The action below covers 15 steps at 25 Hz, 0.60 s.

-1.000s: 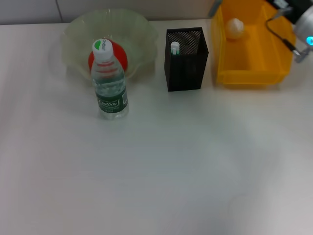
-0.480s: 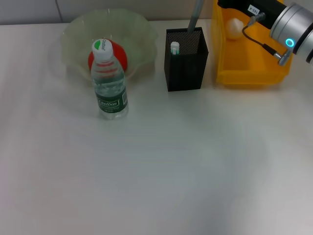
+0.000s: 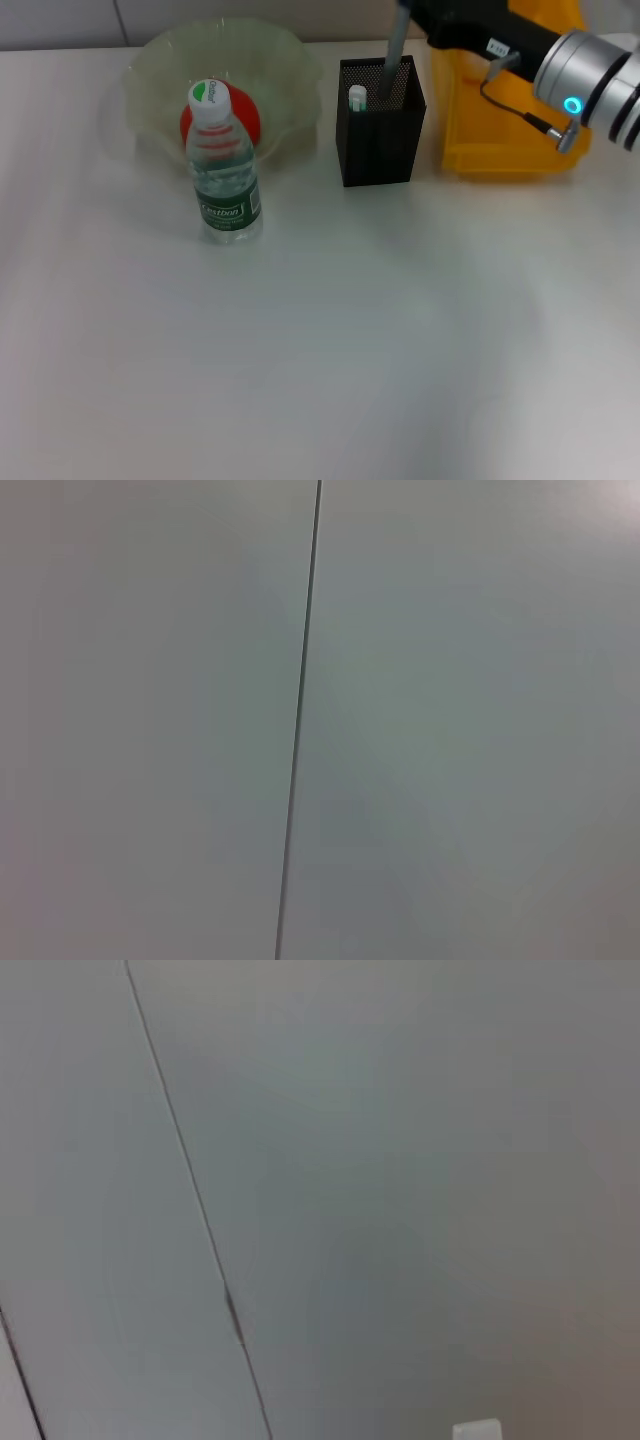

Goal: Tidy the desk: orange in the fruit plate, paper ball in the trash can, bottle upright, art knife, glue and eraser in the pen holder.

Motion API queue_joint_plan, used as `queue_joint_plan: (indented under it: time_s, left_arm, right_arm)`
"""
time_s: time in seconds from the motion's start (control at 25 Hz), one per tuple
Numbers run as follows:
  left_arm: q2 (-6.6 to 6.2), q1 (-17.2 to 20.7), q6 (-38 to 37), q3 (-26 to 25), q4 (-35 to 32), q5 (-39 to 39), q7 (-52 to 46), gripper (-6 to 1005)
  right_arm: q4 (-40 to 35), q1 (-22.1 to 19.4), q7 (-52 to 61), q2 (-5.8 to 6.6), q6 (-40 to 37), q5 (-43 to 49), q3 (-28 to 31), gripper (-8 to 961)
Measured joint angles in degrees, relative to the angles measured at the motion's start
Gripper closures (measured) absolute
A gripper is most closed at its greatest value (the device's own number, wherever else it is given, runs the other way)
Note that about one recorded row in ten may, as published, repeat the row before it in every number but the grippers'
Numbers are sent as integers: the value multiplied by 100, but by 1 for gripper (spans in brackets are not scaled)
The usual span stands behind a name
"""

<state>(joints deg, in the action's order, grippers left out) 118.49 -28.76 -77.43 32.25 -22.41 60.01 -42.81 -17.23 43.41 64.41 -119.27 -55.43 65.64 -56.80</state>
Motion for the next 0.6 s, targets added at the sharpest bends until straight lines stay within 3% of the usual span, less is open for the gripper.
queue_joint_plan:
  time_s: [0.36,0.6]
  left_arm:
    - [3,-17,20,44,0,2,0,287]
    - [6,-32,43,41,42,2,0,287]
  right_arm:
    - [167,28,0,-22,276,-40,-287,816]
    - [378,43,-139,-53,309,-224,-223,707]
